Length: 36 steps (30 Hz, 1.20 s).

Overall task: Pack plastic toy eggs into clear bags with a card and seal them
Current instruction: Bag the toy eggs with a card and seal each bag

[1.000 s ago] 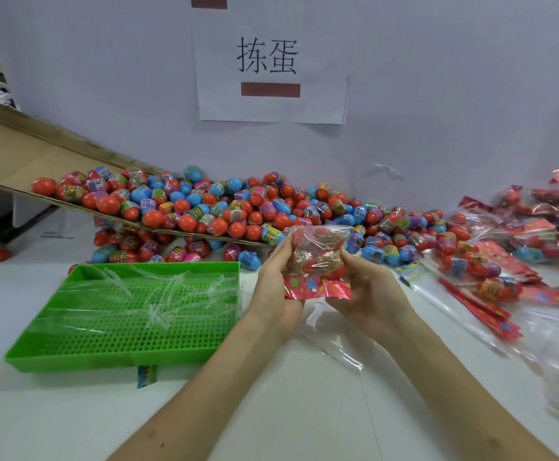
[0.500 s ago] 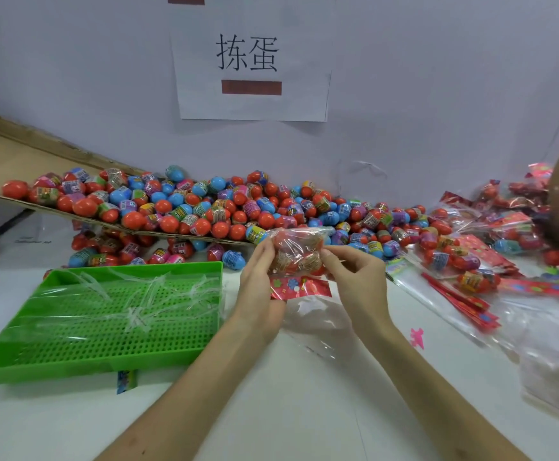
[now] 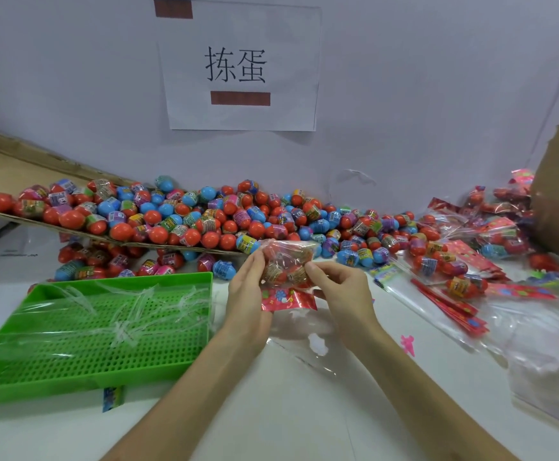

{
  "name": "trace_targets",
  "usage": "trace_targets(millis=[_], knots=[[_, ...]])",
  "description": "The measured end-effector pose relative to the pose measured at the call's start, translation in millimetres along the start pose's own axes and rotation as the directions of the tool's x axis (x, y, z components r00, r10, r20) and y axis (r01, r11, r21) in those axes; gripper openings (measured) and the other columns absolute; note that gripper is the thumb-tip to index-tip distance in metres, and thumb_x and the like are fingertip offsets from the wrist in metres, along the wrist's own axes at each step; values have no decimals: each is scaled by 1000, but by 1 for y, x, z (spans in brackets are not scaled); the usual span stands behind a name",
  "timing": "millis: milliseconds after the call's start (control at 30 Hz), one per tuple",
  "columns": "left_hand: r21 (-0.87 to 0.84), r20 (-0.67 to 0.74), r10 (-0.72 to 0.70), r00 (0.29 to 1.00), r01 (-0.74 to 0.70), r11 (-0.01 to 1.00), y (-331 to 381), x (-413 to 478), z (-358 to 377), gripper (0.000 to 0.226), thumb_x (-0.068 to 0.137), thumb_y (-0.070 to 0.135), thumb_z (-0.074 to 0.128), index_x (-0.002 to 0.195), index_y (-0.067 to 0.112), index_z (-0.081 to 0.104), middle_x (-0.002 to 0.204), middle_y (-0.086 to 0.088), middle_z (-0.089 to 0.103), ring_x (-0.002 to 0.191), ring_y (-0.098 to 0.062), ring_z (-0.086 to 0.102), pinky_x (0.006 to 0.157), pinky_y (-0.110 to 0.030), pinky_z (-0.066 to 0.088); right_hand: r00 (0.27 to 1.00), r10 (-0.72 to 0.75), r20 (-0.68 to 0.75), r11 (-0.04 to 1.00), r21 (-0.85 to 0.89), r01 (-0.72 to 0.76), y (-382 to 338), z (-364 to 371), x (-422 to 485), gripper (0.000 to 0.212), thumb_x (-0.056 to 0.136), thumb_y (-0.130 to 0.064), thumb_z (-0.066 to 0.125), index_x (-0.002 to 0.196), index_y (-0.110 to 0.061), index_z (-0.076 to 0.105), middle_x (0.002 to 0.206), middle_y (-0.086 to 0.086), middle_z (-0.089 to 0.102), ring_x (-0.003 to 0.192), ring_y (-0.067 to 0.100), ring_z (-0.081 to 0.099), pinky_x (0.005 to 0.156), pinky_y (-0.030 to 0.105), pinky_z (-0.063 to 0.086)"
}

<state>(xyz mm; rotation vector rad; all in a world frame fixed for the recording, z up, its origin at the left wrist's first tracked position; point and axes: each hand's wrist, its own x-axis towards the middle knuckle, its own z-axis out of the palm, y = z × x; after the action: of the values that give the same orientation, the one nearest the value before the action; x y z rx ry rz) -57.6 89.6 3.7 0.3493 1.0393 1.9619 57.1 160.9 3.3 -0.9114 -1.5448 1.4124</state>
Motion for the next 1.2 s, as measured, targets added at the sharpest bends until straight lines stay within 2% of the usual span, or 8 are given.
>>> trace_targets(millis=[233,400,600,700,900,1000,1133,1200], knots=[[67,36,21,999,-23,997,-2,-1,3,42,83,52,66,102,17,81,105,-17,78,94,-32,78,70,-39,64,996,-38,-83,999,8,39,-2,-7,7,24,97,-19,68,74,-19,76,78,2,76,76,18,74,63,25,59],[54,27,22,999,-23,998,-8,-1,2,29,96,35,67,110,14,79,108,-18,77,92,-30,78,69,-37,64,992,-83,-95,996,23,86,-3,-13,10,19,97,-13,68,79,-8,71,83,16,73,85,37,72,77,48,63],[123,-100,41,994,-29,992,-13,2,-1,23,101,26,65,113,14,79,105,-12,79,96,-30,77,79,-42,64,999,5,43,1000,-28,-3,-10,-25,18,27,80,-4,81,99,-15,66,96,0,72,81,18,69,70,27,59],[310,-33,127,991,-110,944,-17,3,-4,21,101,24,64,110,17,81,103,-6,80,103,-28,75,92,-42,60,975,-28,222,983,-173,67,-14,-37,24,46,81,-31,79,123,-36,60,110,-6,70,83,14,72,68,29,59],[366,-21,10,1000,-2,930,-17,8,-8,34,107,39,46,109,28,79,102,3,81,95,-18,77,81,-36,60,914,64,400,965,-259,45,-20,-64,40,9,93,-29,75,99,-24,79,87,2,76,74,14,70,62,24,56],[309,-17,-64,998,66,949,-14,9,-7,38,109,38,38,120,26,72,110,2,79,94,-27,78,80,-43,59,947,47,317,996,-87,-20,-38,-90,68,12,92,-24,75,100,-16,79,92,9,76,81,23,72,65,26,59],[305,-19,-75,997,78,949,-11,5,-3,45,112,37,32,120,16,71,111,-1,79,91,-27,79,77,-43,58,988,-108,-109,851,503,148,-82,-136,116,36,104,-28,57,133,-7,55,123,12,65,110,32,69,87,40,61],[332,-18,-70,997,72,941,-12,3,-1,45,112,36,33,116,15,72,109,0,80,90,-27,79,75,-42,57,985,-75,-157,887,442,138,-96,-152,130,61,104,-38,53,155,-15,29,142,10,49,121,35,64,101,51,55]])
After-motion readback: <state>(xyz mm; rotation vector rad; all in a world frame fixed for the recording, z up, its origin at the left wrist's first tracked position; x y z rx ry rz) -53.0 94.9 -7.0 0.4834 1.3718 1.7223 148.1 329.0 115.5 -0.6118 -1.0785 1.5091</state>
